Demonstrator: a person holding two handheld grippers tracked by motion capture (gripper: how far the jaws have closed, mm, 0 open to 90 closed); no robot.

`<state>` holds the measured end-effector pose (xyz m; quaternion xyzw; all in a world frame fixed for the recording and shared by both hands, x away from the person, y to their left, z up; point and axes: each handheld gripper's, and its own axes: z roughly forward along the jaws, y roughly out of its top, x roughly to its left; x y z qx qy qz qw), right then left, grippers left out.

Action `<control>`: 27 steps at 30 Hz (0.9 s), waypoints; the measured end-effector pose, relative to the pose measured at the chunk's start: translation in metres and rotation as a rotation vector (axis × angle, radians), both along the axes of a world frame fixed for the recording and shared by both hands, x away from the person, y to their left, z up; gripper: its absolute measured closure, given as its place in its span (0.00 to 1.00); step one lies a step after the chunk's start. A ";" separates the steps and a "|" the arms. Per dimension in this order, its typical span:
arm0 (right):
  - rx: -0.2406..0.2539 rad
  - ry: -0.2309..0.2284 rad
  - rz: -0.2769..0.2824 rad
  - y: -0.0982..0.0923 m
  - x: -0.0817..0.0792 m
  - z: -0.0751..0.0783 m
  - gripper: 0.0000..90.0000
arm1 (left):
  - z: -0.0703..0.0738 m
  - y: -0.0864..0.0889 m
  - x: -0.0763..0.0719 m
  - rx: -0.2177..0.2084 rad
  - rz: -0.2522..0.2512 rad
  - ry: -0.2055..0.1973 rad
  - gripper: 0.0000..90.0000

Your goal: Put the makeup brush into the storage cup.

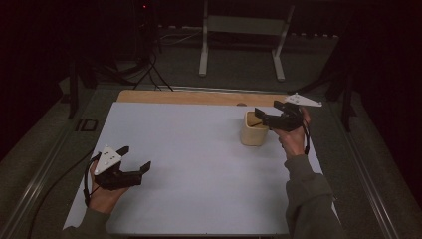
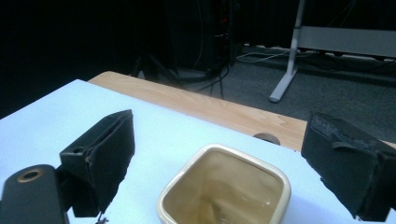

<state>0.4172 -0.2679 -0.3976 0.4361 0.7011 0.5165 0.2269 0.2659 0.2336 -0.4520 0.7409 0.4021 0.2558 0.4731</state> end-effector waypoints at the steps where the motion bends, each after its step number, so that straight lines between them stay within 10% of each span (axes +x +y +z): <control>1: -0.001 0.000 -0.003 -0.001 0.000 0.000 0.11 | 0.000 0.000 0.000 0.001 -0.001 0.000 0.11; 27: -0.030 -0.005 0.035 -0.008 -0.008 0.006 0.11 | 0.000 0.002 0.000 -0.008 0.003 -0.001 0.11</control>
